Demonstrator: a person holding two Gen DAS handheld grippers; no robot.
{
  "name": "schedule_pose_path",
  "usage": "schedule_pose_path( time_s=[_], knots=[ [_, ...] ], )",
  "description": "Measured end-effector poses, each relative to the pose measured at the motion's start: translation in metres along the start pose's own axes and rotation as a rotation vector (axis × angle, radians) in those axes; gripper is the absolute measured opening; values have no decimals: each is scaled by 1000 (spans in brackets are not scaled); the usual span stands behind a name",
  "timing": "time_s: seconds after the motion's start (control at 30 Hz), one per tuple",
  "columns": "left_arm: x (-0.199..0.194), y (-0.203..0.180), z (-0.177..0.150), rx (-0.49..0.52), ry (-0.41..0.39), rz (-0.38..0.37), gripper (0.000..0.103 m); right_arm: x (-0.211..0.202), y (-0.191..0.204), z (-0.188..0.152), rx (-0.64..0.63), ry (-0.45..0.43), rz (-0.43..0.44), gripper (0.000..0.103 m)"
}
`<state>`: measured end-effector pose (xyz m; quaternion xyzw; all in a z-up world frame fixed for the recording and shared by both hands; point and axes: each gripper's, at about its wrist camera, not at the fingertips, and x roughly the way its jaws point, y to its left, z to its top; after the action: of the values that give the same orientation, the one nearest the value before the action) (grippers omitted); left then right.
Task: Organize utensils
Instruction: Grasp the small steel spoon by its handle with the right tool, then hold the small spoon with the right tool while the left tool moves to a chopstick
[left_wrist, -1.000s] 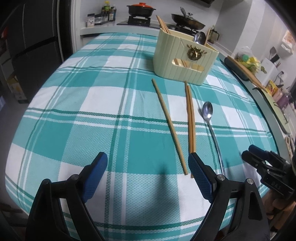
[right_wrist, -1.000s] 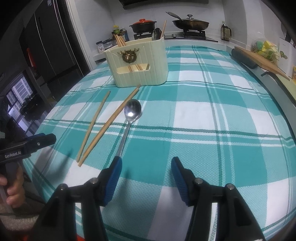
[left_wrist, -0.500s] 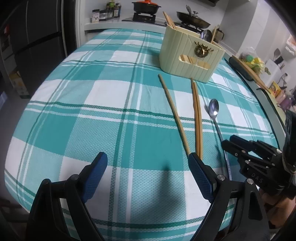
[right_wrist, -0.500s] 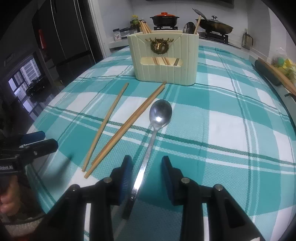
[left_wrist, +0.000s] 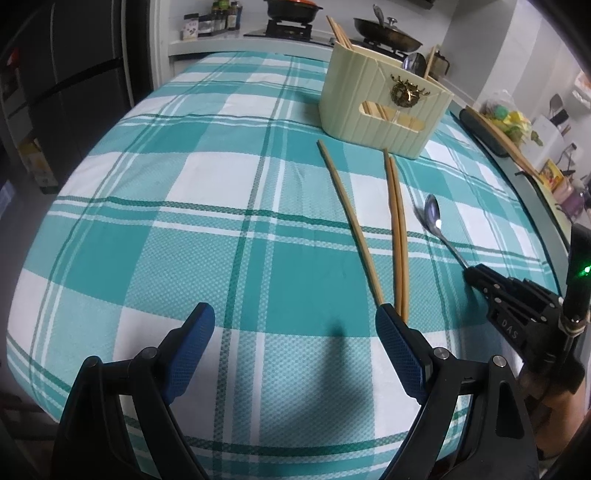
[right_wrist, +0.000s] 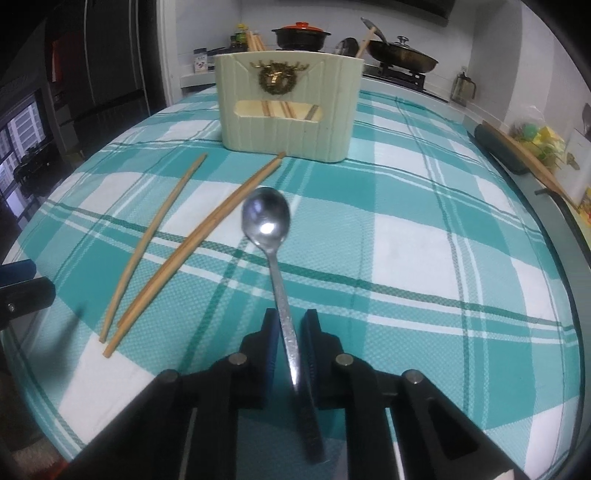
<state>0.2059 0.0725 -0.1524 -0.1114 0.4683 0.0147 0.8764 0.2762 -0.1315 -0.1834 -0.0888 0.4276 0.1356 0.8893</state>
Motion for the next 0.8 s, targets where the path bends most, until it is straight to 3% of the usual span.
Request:
schedule_pose_path(
  time_s=[0.23,0.37,0.67,0.8],
  knots=[
    [6,-12,13,31,-3,-42,90,-6,-40,-10,135,19,-81,13],
    [16,-34,24,117,-7,-68,92,-9,-54,-15,160,29,-113,13],
    [57,-55,37,193,48,-31,92,-14,-57,-21,167,29,-115,13],
    [65,-54,39,181,65,-14,93,-14,-57,-21,165,27,-113,13]
  ],
)
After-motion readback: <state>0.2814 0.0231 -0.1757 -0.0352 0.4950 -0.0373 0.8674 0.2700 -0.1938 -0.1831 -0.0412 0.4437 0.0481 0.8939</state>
